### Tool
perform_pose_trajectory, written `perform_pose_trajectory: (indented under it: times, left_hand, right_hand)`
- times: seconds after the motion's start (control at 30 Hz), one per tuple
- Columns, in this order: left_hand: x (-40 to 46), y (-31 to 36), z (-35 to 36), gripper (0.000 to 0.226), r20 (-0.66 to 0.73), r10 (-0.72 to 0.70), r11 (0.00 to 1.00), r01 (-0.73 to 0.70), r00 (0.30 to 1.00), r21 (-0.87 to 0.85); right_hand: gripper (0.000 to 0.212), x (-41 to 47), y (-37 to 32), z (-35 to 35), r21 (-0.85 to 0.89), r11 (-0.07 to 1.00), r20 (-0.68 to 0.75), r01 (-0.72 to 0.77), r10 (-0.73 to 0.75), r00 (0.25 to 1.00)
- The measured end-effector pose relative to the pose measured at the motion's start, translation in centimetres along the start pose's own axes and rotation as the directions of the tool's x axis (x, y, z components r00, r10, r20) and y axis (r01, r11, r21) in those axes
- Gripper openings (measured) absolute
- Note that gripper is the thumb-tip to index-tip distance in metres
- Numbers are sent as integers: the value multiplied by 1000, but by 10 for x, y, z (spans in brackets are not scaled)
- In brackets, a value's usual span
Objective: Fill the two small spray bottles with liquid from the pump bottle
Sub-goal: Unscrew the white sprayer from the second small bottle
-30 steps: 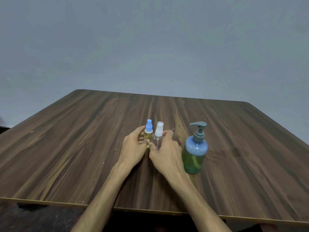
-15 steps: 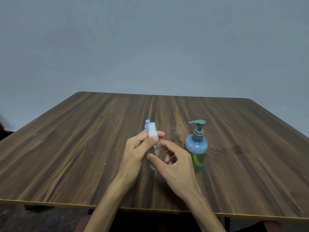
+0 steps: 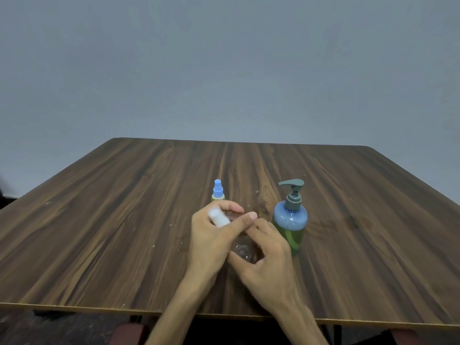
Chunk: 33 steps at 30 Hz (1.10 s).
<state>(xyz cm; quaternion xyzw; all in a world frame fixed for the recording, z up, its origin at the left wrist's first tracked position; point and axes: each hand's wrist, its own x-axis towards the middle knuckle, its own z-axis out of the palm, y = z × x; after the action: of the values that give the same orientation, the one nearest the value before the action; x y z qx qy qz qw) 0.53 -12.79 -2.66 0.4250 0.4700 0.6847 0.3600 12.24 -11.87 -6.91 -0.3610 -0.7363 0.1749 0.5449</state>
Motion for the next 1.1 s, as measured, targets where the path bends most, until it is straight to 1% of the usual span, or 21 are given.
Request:
perform_pose_trajectory:
  times: [0.07, 0.17, 0.23, 0.27, 0.33, 0.37, 0.47, 0.53, 0.6, 0.7, 0.77, 0.83, 0.9, 0.93, 0.97, 1.03, 1.1]
  left_hand:
    - [-2, 2, 2, 23, 69, -20, 999, 17, 997, 41]
    - [-12, 1, 2, 25, 173, -5, 1000, 1, 985, 21]
    - [-16, 0, -2, 27, 190, 11, 1000, -12, 982, 4]
    - [-16, -1, -4, 26, 174, 26, 1000, -28, 984, 9]
    - [-14, -4, -8, 12, 134, 88, 994, -95, 987, 50]
    - [-13, -5, -9, 8, 115, 123, 989, -131, 986, 69]
    - [-11, -3, -10, 13, -17, 191, 981, -190, 981, 47]
    - [-11, 3, -12, 16, -79, 269, 963, -266, 960, 43]
    - [-11, 12, -14, 17, -130, 339, 941, -335, 932, 54]
    - [-7, 25, -22, 16, -145, 370, 926, -377, 918, -20]
    - [0, 29, -36, 16, -138, 374, 926, -378, 917, -1]
    - [9, 29, -56, 14, -125, 354, 935, -349, 927, 56]
    - [17, 28, -77, 4, -78, 311, 941, -296, 947, 166]
    - [20, 24, -85, 6, -41, 281, 933, -263, 959, 244]
    - [24, 19, -90, 14, -2, 242, 916, -228, 970, 329]
    - [31, 4, -92, 24, 52, 155, 849, -160, 987, 504]
    - [37, -10, -86, 29, 95, 114, 737, -148, 989, 659]
  right_hand:
    - [23, -3, -1, 2, 21, 1000, 10, -6, 6, 1000]
    - [23, -4, 2, -1, 18, 997, -59, -80, 81, 995]
    - [25, -5, 3, -4, -12, 997, -82, -73, 72, 994]
    - [27, -5, 2, -5, -25, 997, -87, -69, 66, 994]
    - [31, -8, 0, -5, -33, 997, -109, -69, 65, 992]
    - [31, -9, 0, -5, -32, 997, -119, -72, 67, 991]
    - [35, -11, 0, -5, -79, 993, -116, -83, 74, 991]
    - [38, -11, 0, -5, -114, 989, -106, -98, 86, 991]
    - [36, -12, 0, -5, -126, 984, -130, -126, 109, 986]
    - [33, -14, 1, -7, -134, 978, -169, -163, 139, 976]
    - [32, -15, 2, -7, -154, 971, -166, -183, 157, 974]
    - [30, -16, 2, -6, -162, 967, -181, -198, 168, 969]
    - [31, -16, 2, -4, -160, 966, -197, -204, 172, 965]
    - [31, -16, 2, -4, -162, 965, -199, -205, 172, 965]
    - [31, -16, 2, -3, -163, 964, -199, -208, 174, 964]
    - [31, -16, 3, -2, -163, 963, -197, -216, 183, 963]
    - [32, -17, 3, -1, -168, 962, -182, -215, 184, 966]
